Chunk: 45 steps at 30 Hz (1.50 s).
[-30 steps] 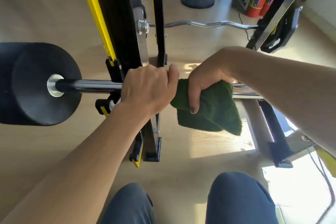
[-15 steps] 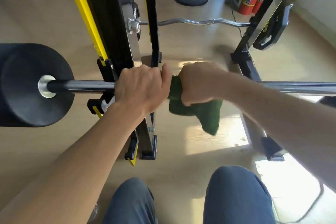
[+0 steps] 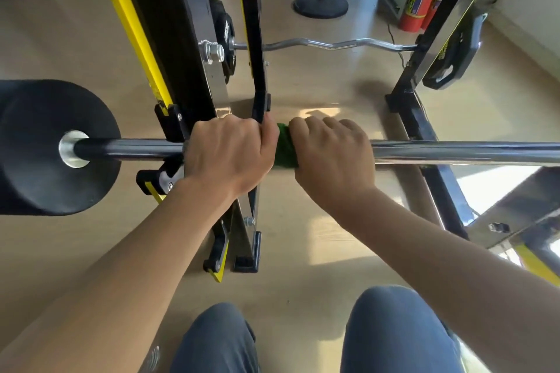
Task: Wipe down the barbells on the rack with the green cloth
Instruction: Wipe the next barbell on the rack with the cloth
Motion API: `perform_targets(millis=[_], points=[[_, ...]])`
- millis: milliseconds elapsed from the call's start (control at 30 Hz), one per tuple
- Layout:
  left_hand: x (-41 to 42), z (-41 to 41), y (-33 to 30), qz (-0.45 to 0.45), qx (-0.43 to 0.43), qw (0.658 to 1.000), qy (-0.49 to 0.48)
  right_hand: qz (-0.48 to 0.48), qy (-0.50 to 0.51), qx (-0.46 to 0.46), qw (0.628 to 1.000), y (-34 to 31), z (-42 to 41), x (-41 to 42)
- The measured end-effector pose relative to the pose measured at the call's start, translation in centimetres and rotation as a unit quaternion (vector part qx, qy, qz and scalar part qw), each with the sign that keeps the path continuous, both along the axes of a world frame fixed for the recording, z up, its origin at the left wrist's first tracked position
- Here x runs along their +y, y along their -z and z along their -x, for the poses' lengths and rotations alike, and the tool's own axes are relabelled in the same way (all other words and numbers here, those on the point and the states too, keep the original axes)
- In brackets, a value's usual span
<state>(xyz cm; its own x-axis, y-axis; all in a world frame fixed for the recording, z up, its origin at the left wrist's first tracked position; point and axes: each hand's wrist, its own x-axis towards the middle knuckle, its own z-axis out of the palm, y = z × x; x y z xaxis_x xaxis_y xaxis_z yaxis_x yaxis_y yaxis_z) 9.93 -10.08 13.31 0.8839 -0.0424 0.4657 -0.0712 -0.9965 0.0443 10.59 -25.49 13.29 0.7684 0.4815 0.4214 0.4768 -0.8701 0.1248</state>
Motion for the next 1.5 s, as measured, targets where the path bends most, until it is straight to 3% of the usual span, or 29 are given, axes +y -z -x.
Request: perform_targets(millis=[67,133,200,267,300,333,367,400,467,533,633,700,767,833,900,933,967,1000,1033,1067,1100,1133,1200,1367,1500], points=[[-0.1,0.0,0.1,0.001,-0.001,1.000,-0.004,0.031,-0.006,0.092,0.995,-1.9,-0.9,0.1],[-0.2,0.1,0.0,0.006,0.004,1.000,-0.014,0.092,-0.013,0.284,0.954,-4.3,-2.6,0.5],[-0.3,0.2,-0.1,0.013,0.011,1.000,-0.017,0.104,0.014,0.509,0.854,-5.9,-4.5,0.9],[-0.4,0.2,0.0,0.007,0.010,1.000,-0.024,0.063,0.068,0.673,0.734,-7.0,-5.6,1.2],[-0.5,0.2,0.0,0.006,0.009,1.000,-0.021,0.055,0.085,0.714,0.693,-7.3,-5.6,1.2],[-0.5,0.2,0.1,0.007,0.007,1.000,-0.020,0.053,0.084,0.719,0.688,-7.3,-5.4,1.1],[-0.6,0.2,0.1,0.007,0.005,1.000,-0.021,0.055,0.069,0.680,0.728,-6.9,-5.2,0.8],[-0.6,0.1,0.0,0.007,0.005,1.000,-0.022,0.066,0.045,0.587,0.805,-6.3,-4.9,0.7],[-0.4,0.2,0.0,0.009,0.007,1.000,-0.020,0.066,0.003,0.271,0.960,-3.6,-2.7,0.1],[-0.5,0.3,0.0,0.006,0.000,1.000,-0.021,0.027,-0.007,0.036,0.999,-0.7,-0.4,-0.4],[-0.5,0.3,-0.1,-0.008,-0.003,1.000,-0.018,-0.023,-0.004,-0.042,0.999,0.7,-0.2,0.1],[-0.6,0.3,-0.2,0.000,0.003,1.000,-0.016,0.014,0.010,0.022,1.000,-0.6,-0.7,0.3],[-0.6,0.1,-0.3,0.002,0.011,1.000,-0.020,0.064,-0.009,0.164,0.984,-2.8,-1.9,0.4],[-0.5,0.2,-0.3,0.005,0.014,1.000,-0.018,0.100,-0.005,0.402,0.910,-4.8,-4.0,0.7],[-0.5,0.2,-0.1,-0.001,0.010,1.000,-0.021,0.077,0.046,0.627,0.774,-6.7,-5.6,1.0],[-0.6,0.1,-0.1,-0.004,0.012,1.000,-0.018,0.058,0.067,0.688,0.720,-7.1,-6.0,1.1],[-0.6,0.1,-0.1,-0.004,0.011,1.000,-0.016,0.056,0.080,0.707,0.700,-7.0,-6.1,1.1],[-0.6,0.2,-0.2,-0.002,0.009,1.000,-0.017,0.061,0.073,0.674,0.732,-6.6,-5.8,1.1],[-0.5,0.3,-0.3,0.001,0.011,1.000,-0.019,0.066,0.044,0.581,0.810,-5.8,-5.3,1.1],[-0.5,0.2,-0.3,0.004,0.015,1.000,-0.015,0.067,0.009,0.433,0.899,-4.6,-4.1,0.6],[-0.6,0.2,-0.4,0.006,0.019,1.000,-0.012,0.059,-0.031,0.254,0.965,-3.3,-2.6,-0.1],[-0.5,0.3,-0.4,0.007,0.019,1.000,-0.010,0.047,-0.060,0.116,0.990,-2.3,-1.0,-0.9],[-0.4,0.3,-0.5,0.005,0.016,1.000,-0.002,0.025,-0.076,0.041,0.996,-1.4,0.4,-2.1],[0.3,0.0,-0.6,0.001,0.030,0.999,0.025,0.009,-0.094,0.074,0.993,-1.7,-1.2,-4.7],[0.4,-0.2,-0.4,-0.005,0.025,1.000,0.015,-0.021,0.032,0.080,0.996,-1.6,-1.4,-14.4]])
